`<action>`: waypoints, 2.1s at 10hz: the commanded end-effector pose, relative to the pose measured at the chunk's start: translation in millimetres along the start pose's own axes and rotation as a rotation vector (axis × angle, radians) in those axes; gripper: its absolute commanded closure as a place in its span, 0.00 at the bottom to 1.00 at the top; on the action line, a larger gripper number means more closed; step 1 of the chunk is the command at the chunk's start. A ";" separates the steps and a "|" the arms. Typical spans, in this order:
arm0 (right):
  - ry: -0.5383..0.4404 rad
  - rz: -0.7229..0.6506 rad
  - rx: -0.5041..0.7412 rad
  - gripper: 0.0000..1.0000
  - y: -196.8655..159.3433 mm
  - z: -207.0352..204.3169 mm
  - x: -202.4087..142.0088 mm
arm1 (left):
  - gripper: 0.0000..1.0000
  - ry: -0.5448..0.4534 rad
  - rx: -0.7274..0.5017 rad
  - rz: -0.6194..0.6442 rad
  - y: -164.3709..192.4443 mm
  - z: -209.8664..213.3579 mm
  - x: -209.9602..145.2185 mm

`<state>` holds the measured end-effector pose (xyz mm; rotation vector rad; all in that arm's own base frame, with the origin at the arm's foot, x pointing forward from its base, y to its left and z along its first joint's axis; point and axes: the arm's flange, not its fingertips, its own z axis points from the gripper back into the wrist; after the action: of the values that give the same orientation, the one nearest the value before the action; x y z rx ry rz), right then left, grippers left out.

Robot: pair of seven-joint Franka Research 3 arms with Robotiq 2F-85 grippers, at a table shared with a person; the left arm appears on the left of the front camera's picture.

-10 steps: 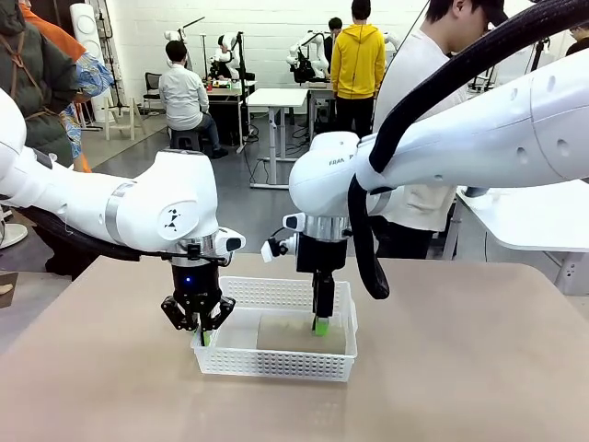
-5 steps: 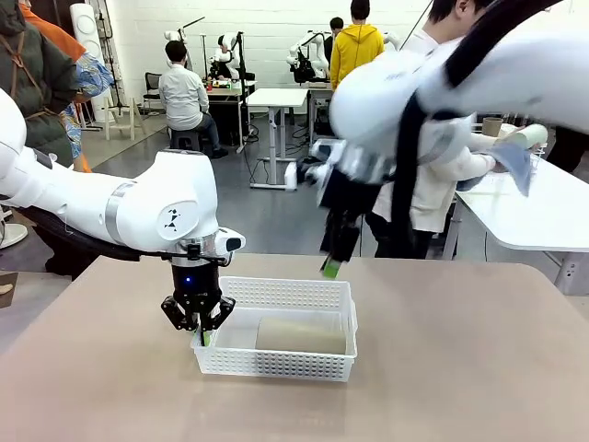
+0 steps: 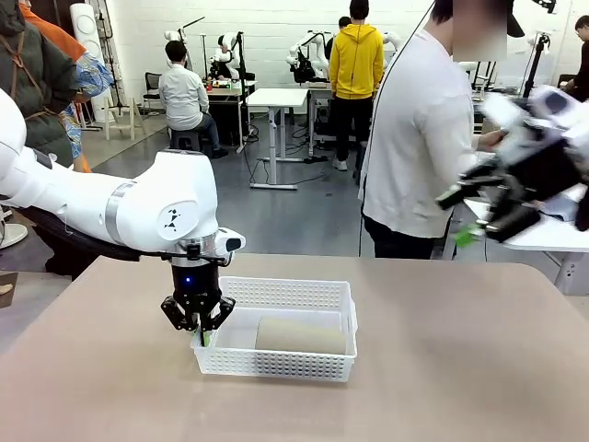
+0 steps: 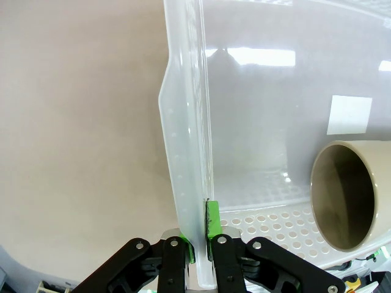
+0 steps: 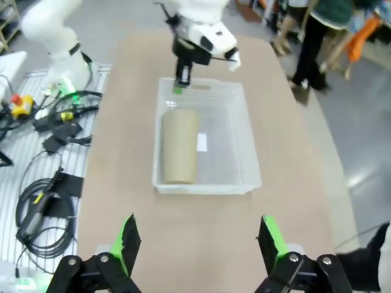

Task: Clean and organize the cups into the basket.
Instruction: Pick up the Organizing basket and move it to the center of the table, then pick up the Reusable plastic cup from the right side of the table and place it inside the Organizing basket, then pick up the Reusable plastic cup from the right side of the table and stack it inside the Organizing basket in the center of the table.

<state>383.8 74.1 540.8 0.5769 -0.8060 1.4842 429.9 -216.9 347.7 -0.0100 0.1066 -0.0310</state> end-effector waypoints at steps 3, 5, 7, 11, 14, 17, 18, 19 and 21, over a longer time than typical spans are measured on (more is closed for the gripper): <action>-0.285 0.015 0.081 0.00 -14.3 69.9 -117.6 | 1.00 -0.005 0.000 -0.003 -1.2 1.0 -0.5; -0.353 -0.001 0.081 0.00 -23.1 79.1 -167.1 | 1.00 -0.005 0.000 -0.003 -1.2 1.0 -0.5; -0.398 -0.002 0.084 0.00 -26.9 76.7 -195.7 | 1.00 -0.005 0.000 -0.003 -1.2 1.0 -0.5; -0.415 -0.067 0.024 0.00 -35.1 72.0 -205.1 | 1.00 -0.005 0.000 -0.003 -1.2 1.0 -0.5; -0.391 -0.049 0.074 0.00 -28.6 67.6 -213.6 | 1.00 -0.005 0.000 -0.003 -1.2 1.0 -0.5; -0.391 -0.049 0.074 0.00 -28.6 67.6 -213.6 | 1.00 -0.005 0.000 -0.003 -1.2 1.0 -0.5; -0.391 -0.049 0.074 0.00 -28.6 67.6 -213.6 | 1.00 -0.005 0.000 -0.003 -1.2 1.0 -0.5; -0.391 -0.049 0.074 0.00 -28.6 67.6 -213.6 | 1.00 -0.005 0.000 -0.003 -1.2 1.0 -0.5; -0.391 -0.049 0.074 0.00 -28.6 67.6 -213.6 | 1.00 -0.005 0.000 -0.003 -1.2 1.0 -0.5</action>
<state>424.0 -114.4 424.6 0.9485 -1.0371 1.3716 429.8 -217.1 347.6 -0.0099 0.1069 -0.0314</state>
